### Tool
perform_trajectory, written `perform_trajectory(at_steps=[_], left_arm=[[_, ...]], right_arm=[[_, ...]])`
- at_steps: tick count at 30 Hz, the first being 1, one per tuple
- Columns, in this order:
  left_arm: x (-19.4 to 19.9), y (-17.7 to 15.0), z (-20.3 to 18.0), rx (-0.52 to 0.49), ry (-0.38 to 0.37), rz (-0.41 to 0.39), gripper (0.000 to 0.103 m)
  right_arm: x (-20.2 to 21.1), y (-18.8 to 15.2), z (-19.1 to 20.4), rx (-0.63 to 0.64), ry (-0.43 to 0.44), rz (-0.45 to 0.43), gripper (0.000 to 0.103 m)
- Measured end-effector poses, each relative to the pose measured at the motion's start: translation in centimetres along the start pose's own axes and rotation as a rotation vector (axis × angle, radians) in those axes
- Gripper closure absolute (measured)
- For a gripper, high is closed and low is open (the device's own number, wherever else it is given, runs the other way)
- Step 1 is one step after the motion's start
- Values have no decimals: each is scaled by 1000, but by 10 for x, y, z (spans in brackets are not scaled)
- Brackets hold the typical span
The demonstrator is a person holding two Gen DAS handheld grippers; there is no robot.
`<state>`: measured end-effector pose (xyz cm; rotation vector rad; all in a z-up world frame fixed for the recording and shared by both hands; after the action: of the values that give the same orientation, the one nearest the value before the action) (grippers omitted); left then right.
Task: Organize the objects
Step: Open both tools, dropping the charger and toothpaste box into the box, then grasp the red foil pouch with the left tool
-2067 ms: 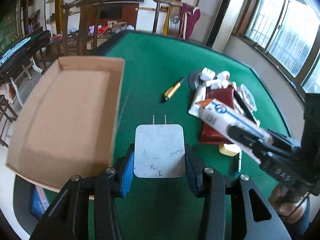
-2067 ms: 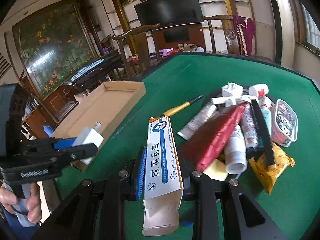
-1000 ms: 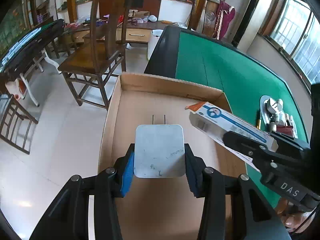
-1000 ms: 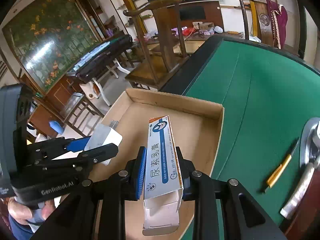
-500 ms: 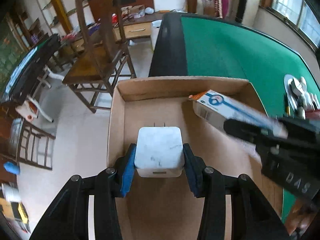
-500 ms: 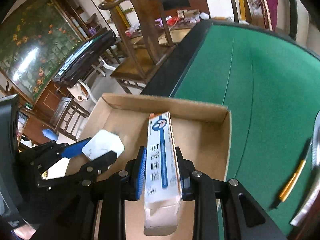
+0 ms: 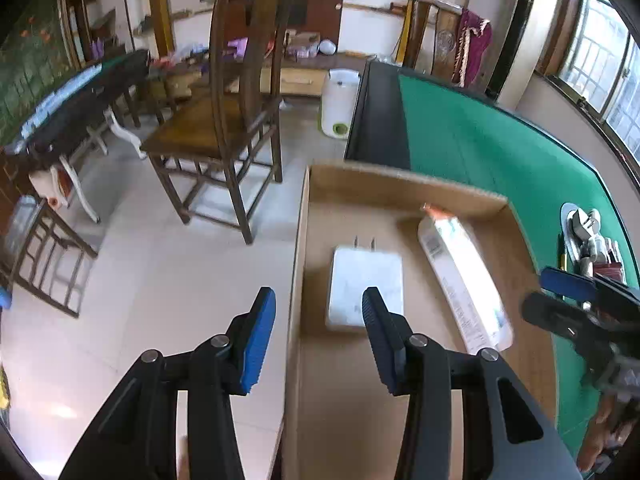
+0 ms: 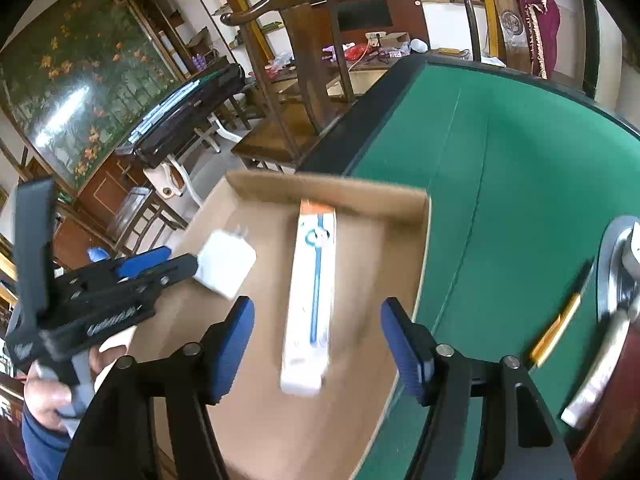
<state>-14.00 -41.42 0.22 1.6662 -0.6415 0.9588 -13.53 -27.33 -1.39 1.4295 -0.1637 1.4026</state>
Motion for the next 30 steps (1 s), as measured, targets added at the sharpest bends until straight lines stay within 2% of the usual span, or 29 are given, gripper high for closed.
perform_trajectory(at_steps=[4,6,10,13,15,17,20,22,24,26,28,30], left_arm=[[0,-9,-5,49,-59,1,59],[1,-13,-9,52,-53,-8,59],[1,-36,-30,68,-88,23,59],[6,-57,-48,54,-79,53,59],[12,-68,-59,25,-47,36,59],[17,-78,-65,4,-25,27,59],[32,-87,-62,49,-6,-6,59],[59,-85,-58,65,36,-89,59],[87,-83,-63,48,69,-171,59],[112,-83,-84,1,59,-227,59],[126,-88,-118,-68,-12,-228,58],[132,-97,-164,-126,-123,-201,52]], right_arm=[[-5,-31,10,34,32,45,32],[2,-43,12,57,15,32,32],[14,-74,1,5,58,62,34],[35,-100,-2,49,39,64,33],[45,-116,1,90,38,76,32],[56,-128,4,101,85,82,30],[87,-133,-6,62,152,28,31],[124,-133,-21,53,168,-58,31],[164,-131,-50,46,109,-144,31],[196,-129,-89,13,36,-213,31],[217,-132,-133,0,-36,-224,31],[228,-139,-178,-37,-111,-212,31]])
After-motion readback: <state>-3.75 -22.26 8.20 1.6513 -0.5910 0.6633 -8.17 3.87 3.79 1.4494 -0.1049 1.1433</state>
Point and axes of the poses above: each gripper's, at about its wrist camera, not at the fingertips, and x roughly against the way its jaws point, z to its left, y to its top, the point moved 7 cm from there along -x, roughly the way its jaws point, and after that the axes turned 5 degrees about x, right-handed, at the moved point
